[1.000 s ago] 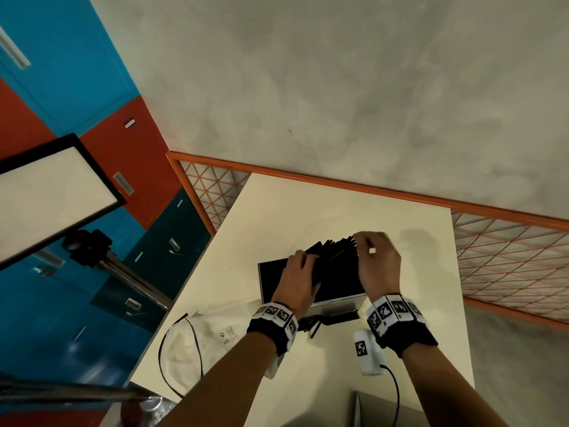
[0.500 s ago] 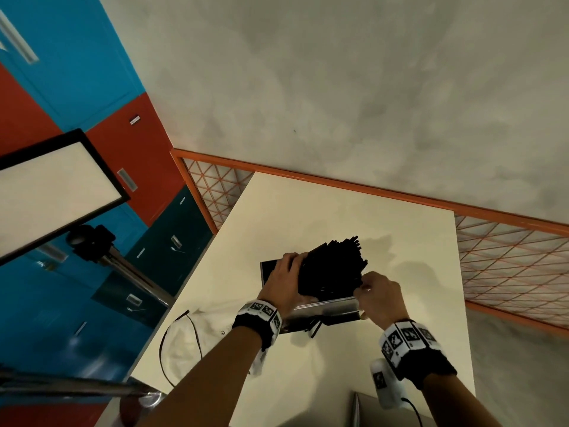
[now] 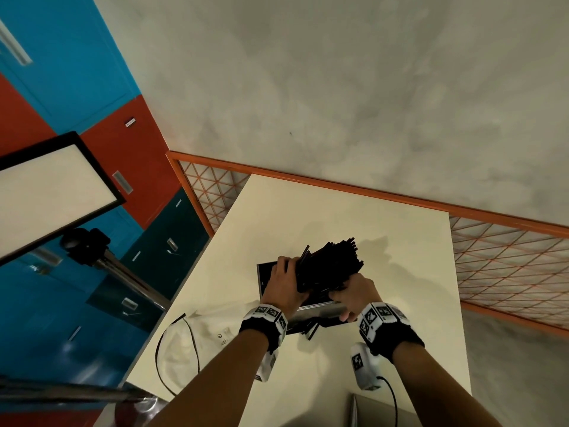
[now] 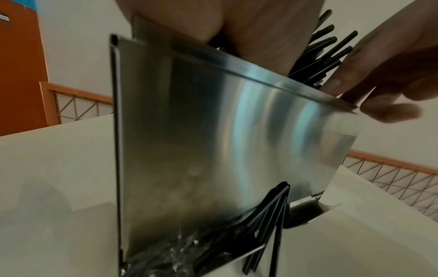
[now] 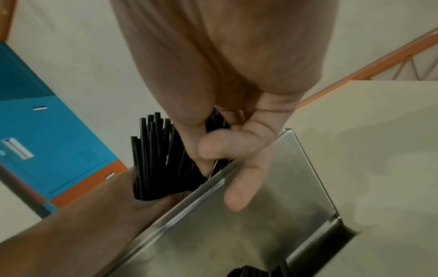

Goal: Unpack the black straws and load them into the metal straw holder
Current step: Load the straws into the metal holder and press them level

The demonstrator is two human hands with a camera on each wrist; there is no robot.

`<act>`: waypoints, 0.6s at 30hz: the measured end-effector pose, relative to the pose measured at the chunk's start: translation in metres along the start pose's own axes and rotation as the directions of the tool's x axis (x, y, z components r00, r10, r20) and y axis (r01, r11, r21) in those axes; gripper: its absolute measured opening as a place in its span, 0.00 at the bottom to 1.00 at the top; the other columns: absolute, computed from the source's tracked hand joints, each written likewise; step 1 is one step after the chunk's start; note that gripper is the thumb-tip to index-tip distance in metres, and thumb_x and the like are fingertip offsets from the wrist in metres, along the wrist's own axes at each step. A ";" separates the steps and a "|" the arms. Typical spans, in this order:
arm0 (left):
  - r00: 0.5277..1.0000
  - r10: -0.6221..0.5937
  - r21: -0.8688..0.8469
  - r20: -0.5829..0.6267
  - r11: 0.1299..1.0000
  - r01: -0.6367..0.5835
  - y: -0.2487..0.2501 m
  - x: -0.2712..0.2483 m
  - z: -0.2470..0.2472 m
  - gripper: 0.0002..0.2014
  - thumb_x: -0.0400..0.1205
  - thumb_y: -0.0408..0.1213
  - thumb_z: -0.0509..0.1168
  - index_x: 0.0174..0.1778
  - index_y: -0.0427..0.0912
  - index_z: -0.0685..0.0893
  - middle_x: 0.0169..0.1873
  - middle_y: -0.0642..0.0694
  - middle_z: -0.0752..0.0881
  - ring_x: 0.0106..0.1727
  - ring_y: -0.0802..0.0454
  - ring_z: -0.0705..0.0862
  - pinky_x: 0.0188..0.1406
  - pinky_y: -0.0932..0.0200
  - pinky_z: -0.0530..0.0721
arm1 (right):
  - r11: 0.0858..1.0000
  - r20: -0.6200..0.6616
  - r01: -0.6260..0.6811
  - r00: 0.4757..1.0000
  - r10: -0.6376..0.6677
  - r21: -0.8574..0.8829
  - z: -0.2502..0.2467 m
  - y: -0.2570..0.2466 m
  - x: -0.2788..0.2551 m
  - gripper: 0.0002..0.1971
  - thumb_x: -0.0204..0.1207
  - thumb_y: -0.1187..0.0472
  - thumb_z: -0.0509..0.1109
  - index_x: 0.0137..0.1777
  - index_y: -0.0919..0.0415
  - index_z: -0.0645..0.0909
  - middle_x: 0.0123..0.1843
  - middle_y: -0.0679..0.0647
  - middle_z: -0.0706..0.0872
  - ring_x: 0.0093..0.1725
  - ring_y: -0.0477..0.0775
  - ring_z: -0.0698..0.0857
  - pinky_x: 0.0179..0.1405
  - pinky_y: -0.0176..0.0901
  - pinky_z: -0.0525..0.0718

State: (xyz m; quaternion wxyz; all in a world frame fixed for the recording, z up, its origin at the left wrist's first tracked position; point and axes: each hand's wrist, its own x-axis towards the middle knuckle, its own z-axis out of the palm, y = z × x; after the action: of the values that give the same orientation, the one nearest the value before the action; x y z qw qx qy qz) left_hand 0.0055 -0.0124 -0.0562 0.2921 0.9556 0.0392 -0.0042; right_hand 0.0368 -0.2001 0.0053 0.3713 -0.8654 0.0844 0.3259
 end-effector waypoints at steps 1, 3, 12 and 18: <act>1.000 -0.002 -0.004 -0.004 1.000 0.002 0.000 0.000 0.000 0.37 0.74 0.47 0.79 0.77 0.45 0.69 0.69 0.47 0.69 0.70 0.45 0.73 0.71 0.50 0.79 | 1.000 0.003 -0.010 1.000 0.010 -0.001 0.001 0.000 0.002 0.10 0.69 0.60 0.76 0.44 0.65 0.82 0.35 0.63 0.91 0.28 0.63 0.91 0.26 0.51 0.90; 1.000 -0.003 -0.011 -0.012 1.000 0.003 0.000 0.000 0.000 0.38 0.74 0.47 0.79 0.76 0.45 0.70 0.68 0.46 0.69 0.69 0.45 0.73 0.70 0.51 0.79 | 0.999 0.025 -0.019 0.999 0.020 -0.040 0.004 0.002 0.010 0.11 0.63 0.59 0.77 0.40 0.65 0.81 0.35 0.61 0.92 0.29 0.63 0.91 0.32 0.56 0.92; 1.000 0.006 -0.034 -0.012 0.999 -0.006 -0.002 0.000 0.001 0.37 0.74 0.46 0.79 0.76 0.43 0.70 0.67 0.45 0.70 0.68 0.45 0.73 0.71 0.53 0.76 | 0.989 0.027 -0.052 0.998 0.049 0.140 0.020 -0.003 0.013 0.16 0.73 0.64 0.78 0.55 0.73 0.80 0.45 0.70 0.89 0.30 0.61 0.92 0.25 0.45 0.88; 0.999 0.017 -0.089 0.048 0.996 -0.013 -0.008 0.003 -0.002 0.38 0.73 0.39 0.79 0.78 0.43 0.70 0.67 0.43 0.70 0.68 0.40 0.75 0.69 0.53 0.76 | 0.974 0.079 -0.043 0.997 0.026 0.221 0.025 -0.010 0.013 0.19 0.71 0.64 0.80 0.58 0.74 0.81 0.48 0.70 0.89 0.39 0.64 0.93 0.35 0.53 0.92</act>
State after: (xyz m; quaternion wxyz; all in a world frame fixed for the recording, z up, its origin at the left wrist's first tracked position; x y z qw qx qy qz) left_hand 0.0076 -0.0041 -0.0593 0.3353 0.9415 0.0250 -0.0235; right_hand 0.0381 -0.1745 -0.0095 0.4632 -0.8038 0.1212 0.3530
